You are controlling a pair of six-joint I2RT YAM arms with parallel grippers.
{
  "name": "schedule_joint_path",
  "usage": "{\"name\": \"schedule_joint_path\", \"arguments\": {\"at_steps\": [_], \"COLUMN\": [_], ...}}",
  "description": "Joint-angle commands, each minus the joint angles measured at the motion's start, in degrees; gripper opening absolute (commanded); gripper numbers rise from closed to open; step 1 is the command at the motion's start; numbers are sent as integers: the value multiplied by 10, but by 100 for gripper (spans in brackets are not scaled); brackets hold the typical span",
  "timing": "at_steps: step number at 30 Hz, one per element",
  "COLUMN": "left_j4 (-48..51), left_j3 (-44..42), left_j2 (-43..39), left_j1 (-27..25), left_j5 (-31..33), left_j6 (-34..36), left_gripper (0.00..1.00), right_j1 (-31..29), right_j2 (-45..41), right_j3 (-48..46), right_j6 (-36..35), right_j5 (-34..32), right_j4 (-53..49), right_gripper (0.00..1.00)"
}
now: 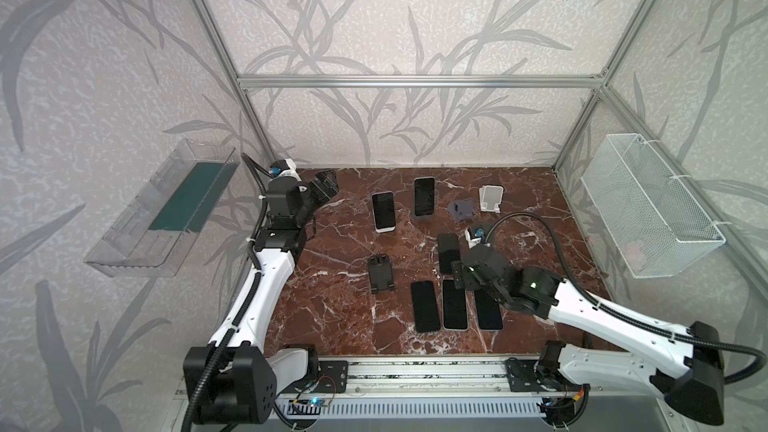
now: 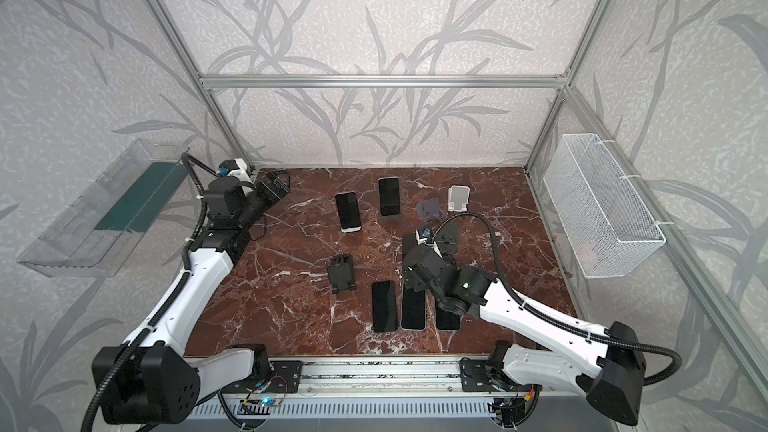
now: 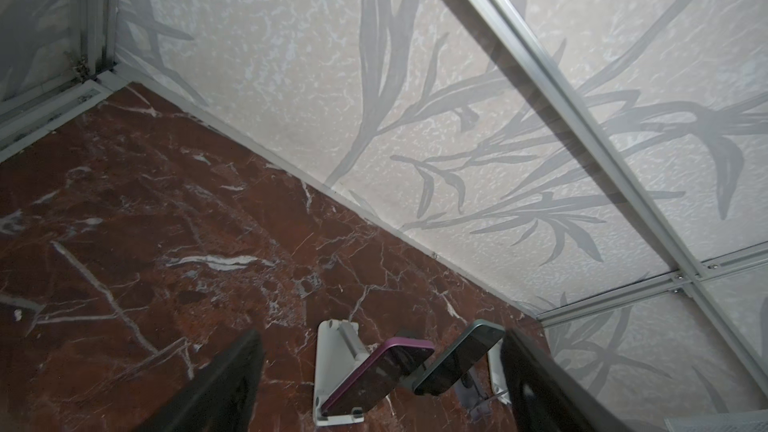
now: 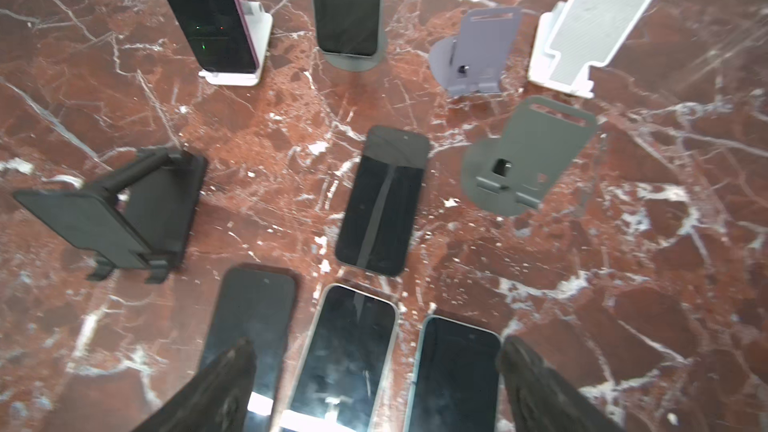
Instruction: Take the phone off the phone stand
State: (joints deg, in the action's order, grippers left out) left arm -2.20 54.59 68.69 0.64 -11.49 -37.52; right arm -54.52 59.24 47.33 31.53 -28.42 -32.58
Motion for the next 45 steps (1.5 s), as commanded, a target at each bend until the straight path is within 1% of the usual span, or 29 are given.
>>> {"name": "schedule_joint_path", "arguments": {"at_steps": [1, 4, 6, 8, 11, 14, 15, 17, 19, 21, 22, 25, 26, 28, 31, 35, 37, 40, 45], "left_j4": [-21, 3, 16, 4, -4, -7, -6, -10, -17, -16, -14, -23, -31, -40, -44, -44, -46, -52, -58], "left_j3": [-26, -22, -20, -28, -35, -35, -34, -40, -42, -40, -38, -39, -41, -43, -45, -49, -48, -46, -47], "left_j2": [6, 1, -8, -15, -17, -19, -21, -26, -26, -20, -19, -16, -16, -16, -20, -17, -12, -4, 13], "left_j1": [-2, -2, -2, -2, -2, -3, -3, -8, -12, -13, -13, -12, -11, -11, -12, -13, -13, -13, -14], "left_j5": [27, 42, 52, 46, 28, 15, 15, 21, 17, 12, 11, -11, -21, -36, -43, -39, -45, -65, -77], "left_j6": [15, 31, 25, 6, -10, -10, -6, -7, -8, -9, -12, -35, -47, -61, -69, -70, -76, -90, -104], "left_gripper": [88, 88, 89, 90, 92, 92, 92, 91, 91, 92, 92, 91, 91, 91, 91, 91, 91, 91, 90], "right_j1": [-1, -1, -1, 0, -1, -1, -1, 0, -1, 0, 0, 0, -1, -1, -1, 0, 0, 0, 0], "right_j2": [-58, -107, -125, -131, -134, -139, -142, -146, -134, -106, -89, -53, -46, -43, -63, -104, -118, -130, -157], "right_j3": [-29, -47, -51, -52, -61, -83, -93, -129, -167, -178, -170, -132, -120, -113, -132, -176, -188, -188, -183], "right_j6": [-4, -12, -11, -13, -11, -22, -29, -29, -6, 17, 21, -8, -10, -6, 10, 24, 25, 30, 43], "right_j5": [-47, -41, -30, -21, -46, -63, -60, -47, -54, -65, -62, -13, -6, -11, -30, -39, -41, -29, -15], "right_j4": [5, 14, 16, 11, 1, 14, 33, 105, 190, 231, 233, 213, 195, 173, 171, 211, 219, 199, 151], "right_gripper": [87, 86, 86, 86, 87, 89, 90, 90, 89, 89, 89, 89, 89, 89, 89, 92, 92, 91, 91]}}
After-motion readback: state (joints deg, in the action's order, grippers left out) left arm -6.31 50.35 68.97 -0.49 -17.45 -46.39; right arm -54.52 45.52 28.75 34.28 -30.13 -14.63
